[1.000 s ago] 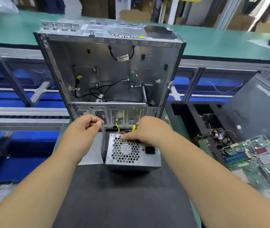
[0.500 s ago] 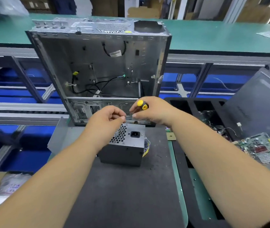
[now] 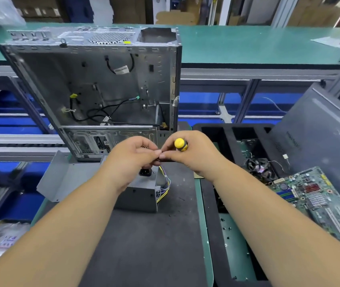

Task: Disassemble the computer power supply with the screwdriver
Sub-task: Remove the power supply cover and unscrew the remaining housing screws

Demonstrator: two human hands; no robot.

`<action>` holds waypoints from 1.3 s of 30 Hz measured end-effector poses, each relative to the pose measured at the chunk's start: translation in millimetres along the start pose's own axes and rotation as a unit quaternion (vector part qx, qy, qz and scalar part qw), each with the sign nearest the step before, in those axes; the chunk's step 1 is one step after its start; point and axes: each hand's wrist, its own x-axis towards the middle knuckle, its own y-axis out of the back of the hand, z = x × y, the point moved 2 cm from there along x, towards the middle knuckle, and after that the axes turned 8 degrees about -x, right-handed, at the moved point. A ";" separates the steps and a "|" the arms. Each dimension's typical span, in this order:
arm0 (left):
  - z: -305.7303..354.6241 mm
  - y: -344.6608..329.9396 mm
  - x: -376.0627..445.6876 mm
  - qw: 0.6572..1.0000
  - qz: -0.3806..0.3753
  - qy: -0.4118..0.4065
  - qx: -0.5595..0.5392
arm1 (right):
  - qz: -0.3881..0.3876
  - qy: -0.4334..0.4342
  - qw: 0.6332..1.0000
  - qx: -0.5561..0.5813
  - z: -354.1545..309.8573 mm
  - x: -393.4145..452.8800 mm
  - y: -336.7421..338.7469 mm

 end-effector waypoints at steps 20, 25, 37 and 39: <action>-51.3 56.8 -16.9 0.855 -0.079 -0.081 0.506 | -0.006 -0.264 0.941 -0.211 94.9 -11.1 -22.8; -56.0 57.5 -35.0 0.820 -0.051 -0.138 0.554 | -0.021 -0.288 0.929 -0.231 99.4 -16.0 -36.0; -32.8 62.6 -48.0 0.823 -0.156 -0.204 0.507 | -0.004 -0.274 0.933 -0.233 72.3 -2.5 -46.4; -35.4 54.8 -50.1 0.802 -0.150 -0.231 0.531 | 0.009 -0.273 0.932 -0.240 70.5 -2.5 -43.2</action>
